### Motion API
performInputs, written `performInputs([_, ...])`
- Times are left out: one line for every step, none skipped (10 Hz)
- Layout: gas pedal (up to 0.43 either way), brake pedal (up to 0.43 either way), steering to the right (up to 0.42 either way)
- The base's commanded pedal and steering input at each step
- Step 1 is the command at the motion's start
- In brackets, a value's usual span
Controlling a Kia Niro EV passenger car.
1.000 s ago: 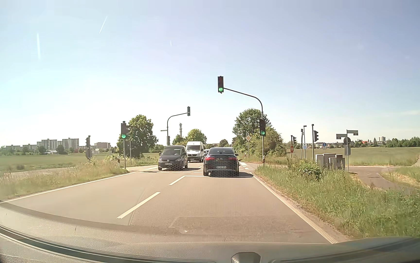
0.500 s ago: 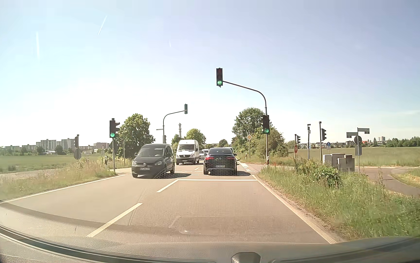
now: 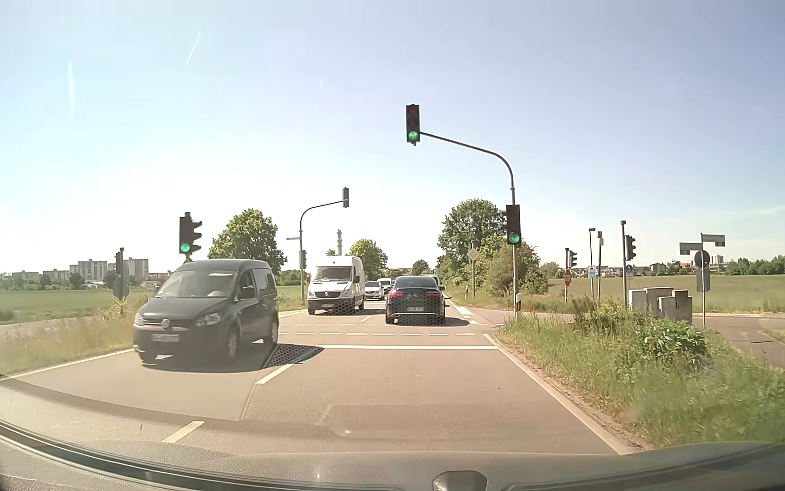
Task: Follow the waypoints while adhering to traffic rules and regulations
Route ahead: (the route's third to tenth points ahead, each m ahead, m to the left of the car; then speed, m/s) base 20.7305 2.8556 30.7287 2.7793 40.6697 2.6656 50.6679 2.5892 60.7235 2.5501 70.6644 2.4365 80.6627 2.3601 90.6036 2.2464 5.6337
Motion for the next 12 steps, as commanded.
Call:
performInputs([0.287,0.030,-0.004])
performInputs([0.287,0.030,-0.004])
performInputs([0.287,0.030,-0.003])
performInputs([0.287,0.037,-0.004])
performInputs([0.287,0.030,-0.003])
performInputs([0.287,0.030,-0.004])
performInputs([0.287,0.030,-0.004])
performInputs([0.287,0.030,-0.003])
performInputs([0.280,0.037,-0.003])
performInputs([0.280,0.030,-0.003])
performInputs([0.280,0.030,-0.002])
performInputs([0.280,0.030,0.000])
